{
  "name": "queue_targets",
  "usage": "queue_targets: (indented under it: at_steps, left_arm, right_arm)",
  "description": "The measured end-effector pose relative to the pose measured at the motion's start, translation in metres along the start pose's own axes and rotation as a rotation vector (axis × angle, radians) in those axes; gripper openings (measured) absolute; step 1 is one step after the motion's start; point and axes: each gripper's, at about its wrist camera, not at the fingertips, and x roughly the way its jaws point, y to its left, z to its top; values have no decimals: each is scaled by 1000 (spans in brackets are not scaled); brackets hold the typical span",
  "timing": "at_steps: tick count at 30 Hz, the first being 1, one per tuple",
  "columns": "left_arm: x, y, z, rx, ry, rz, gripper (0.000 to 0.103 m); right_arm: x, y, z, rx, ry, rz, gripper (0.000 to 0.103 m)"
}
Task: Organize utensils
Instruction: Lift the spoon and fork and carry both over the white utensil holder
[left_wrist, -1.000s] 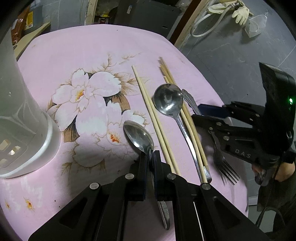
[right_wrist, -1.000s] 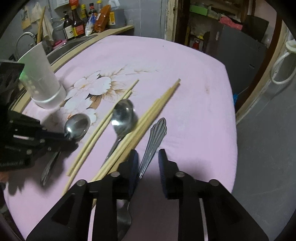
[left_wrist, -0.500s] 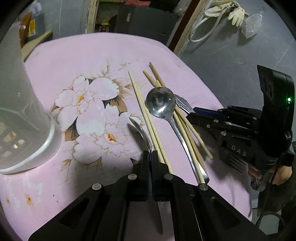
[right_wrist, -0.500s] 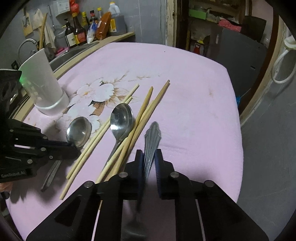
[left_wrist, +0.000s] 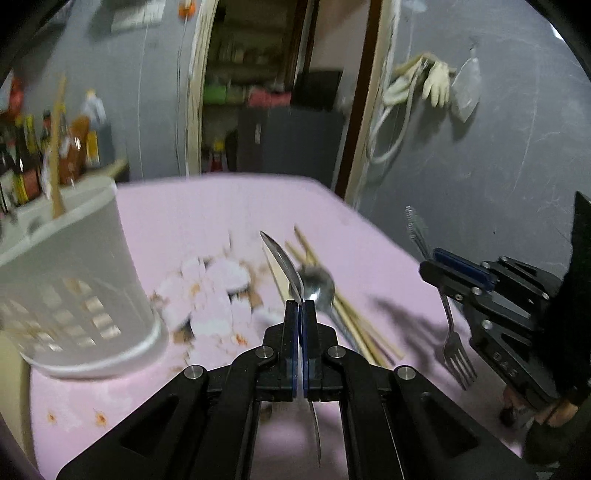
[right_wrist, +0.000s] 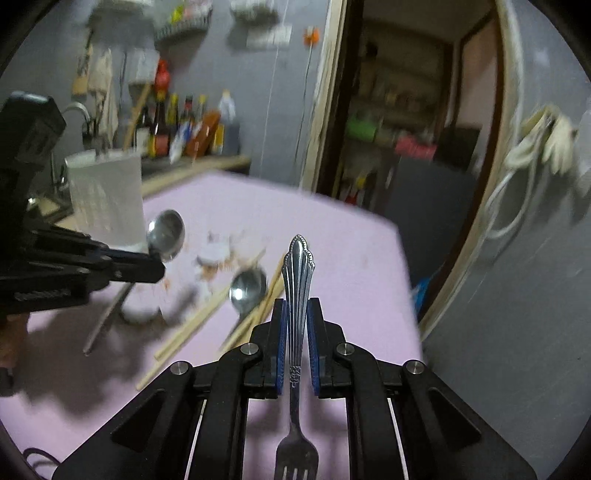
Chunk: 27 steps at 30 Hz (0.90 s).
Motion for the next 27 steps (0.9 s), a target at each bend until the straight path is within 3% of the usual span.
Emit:
queue_targets:
  at_steps: [4, 12, 27]
  left_arm:
    - [-17, -12, 2, 51, -117, 52, 0]
    - [-37, 3, 12, 43, -240, 75, 0]
    - [-96, 60, 46, 10, -397, 191, 0]
  right_arm:
    - [-17, 3, 4, 22, -111, -41, 8]
    - [-34, 15, 29, 9, -277, -91, 8]
    - [-40, 46, 93, 4, -470, 11, 7]
